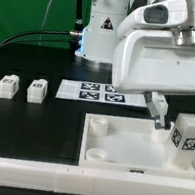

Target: Assemble one leg

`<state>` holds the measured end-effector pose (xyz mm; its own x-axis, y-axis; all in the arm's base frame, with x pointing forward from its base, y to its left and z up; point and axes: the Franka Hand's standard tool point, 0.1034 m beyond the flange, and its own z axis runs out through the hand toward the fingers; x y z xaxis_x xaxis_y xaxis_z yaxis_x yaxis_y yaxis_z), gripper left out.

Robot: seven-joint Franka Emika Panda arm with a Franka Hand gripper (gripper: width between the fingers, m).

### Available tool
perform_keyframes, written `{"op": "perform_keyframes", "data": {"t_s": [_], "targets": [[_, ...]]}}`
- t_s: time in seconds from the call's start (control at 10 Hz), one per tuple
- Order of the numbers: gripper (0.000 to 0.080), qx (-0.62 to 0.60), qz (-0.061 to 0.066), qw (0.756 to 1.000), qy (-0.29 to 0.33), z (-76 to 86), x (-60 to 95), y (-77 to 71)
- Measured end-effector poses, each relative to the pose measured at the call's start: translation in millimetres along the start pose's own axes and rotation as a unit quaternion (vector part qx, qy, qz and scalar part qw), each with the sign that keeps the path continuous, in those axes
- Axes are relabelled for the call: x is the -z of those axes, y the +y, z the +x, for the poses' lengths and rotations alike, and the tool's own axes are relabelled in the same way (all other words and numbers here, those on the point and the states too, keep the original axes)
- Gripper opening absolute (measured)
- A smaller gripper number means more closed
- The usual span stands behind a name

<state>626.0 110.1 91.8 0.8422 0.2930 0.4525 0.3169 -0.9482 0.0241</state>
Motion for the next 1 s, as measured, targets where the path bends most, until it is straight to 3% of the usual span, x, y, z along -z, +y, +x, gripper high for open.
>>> {"op": "perform_keyframes", "data": {"t_s": [0.3, 0.6, 0.7, 1.0], "targets": [[0.0649, -0.004, 0.032, 0.99, -0.138, 4.3, 2.4, -2.5], [0.0649, -0.009, 0.06, 0.965, -0.256, -0.5, 4.2, -9.5], [0.0649, -0.009, 0.064, 0.961, -0.27, -0.9, 2.8, -9.5], [0.0649, -0.013, 0.06, 0.964, -0.257, -3.3, -3.9, -3.1]]}}
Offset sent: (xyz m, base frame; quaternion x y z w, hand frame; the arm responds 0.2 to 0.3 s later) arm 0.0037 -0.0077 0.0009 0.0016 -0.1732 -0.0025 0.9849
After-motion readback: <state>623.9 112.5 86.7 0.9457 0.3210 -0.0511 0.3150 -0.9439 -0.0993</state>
